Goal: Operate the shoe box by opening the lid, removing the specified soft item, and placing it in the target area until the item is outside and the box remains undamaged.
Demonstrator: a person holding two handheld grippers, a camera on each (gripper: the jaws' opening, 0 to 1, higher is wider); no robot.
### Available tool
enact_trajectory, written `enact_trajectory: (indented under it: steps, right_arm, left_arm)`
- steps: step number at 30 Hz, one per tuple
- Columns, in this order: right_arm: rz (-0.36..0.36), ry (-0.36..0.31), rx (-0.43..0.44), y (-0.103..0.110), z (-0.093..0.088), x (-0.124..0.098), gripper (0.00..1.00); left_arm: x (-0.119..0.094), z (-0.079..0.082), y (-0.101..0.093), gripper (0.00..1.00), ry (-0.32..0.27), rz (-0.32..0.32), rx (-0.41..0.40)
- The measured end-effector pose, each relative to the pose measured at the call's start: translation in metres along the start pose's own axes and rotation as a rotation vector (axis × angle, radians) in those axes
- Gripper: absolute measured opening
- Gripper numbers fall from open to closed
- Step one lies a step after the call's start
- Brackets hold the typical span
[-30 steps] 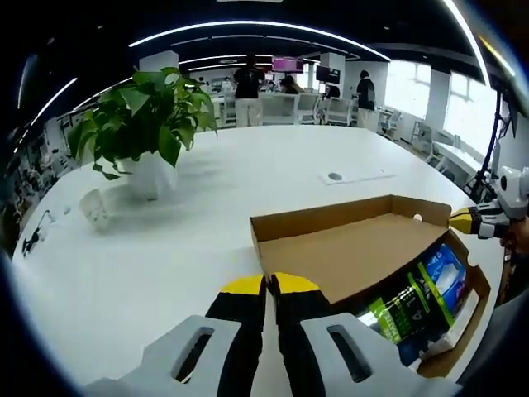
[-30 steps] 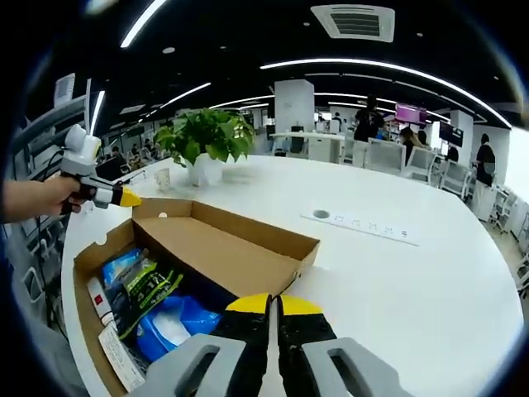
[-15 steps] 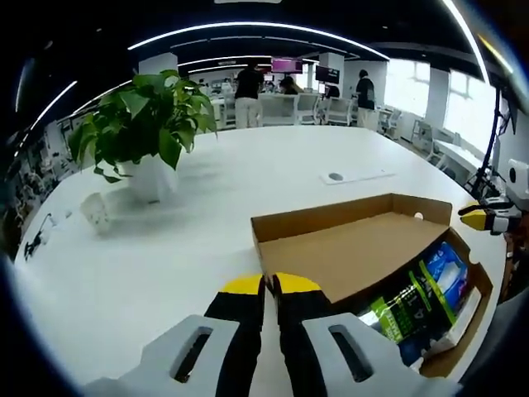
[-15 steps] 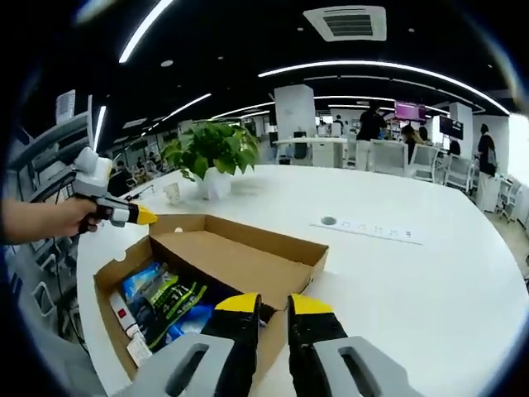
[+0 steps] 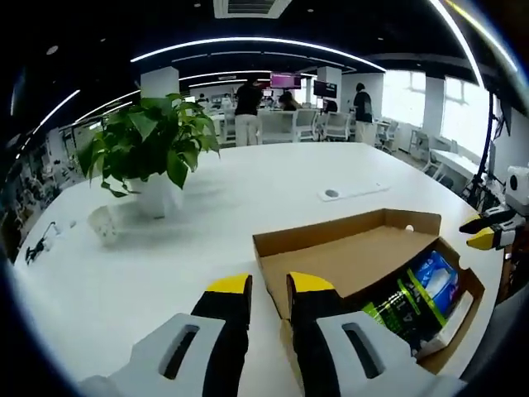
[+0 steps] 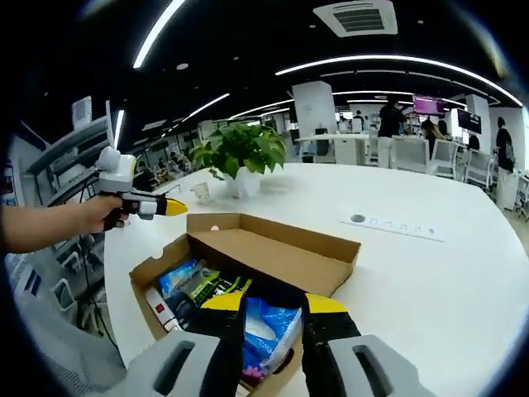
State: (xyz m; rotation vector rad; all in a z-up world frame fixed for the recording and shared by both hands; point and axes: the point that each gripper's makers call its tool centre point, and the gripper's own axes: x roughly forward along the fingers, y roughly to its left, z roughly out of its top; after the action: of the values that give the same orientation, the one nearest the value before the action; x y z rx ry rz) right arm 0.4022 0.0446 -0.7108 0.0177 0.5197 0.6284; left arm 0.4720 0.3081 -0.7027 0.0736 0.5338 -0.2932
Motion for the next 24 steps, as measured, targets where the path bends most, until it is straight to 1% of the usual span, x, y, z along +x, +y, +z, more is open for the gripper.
enact_trajectory:
  steps: [3,7,13,21,24]
  right_arm:
    - [0.020,0.008,0.010,0.006,-0.001,0.000,0.26]
    - [0.045,0.019,0.002,0.014,-0.002,0.002,0.28]
    - [0.065,0.027,0.008,0.022,-0.005,0.004,0.30]
    - [0.100,0.028,0.016,0.036,-0.007,0.006,0.32]
    - [0.117,0.026,0.012,0.043,-0.008,0.008,0.32]
  left_arm:
    - [-0.007,-0.001,-0.005,0.19,-0.001,-0.009,0.002]
    - [-0.016,0.001,-0.013,0.27,-0.008,-0.028,0.013]
    - [-0.029,0.005,-0.026,0.34,-0.027,-0.057,0.023]
    - [-0.043,0.006,-0.040,0.41,-0.038,-0.089,0.069]
    - [-0.051,0.007,-0.044,0.43,-0.051,-0.101,0.074]
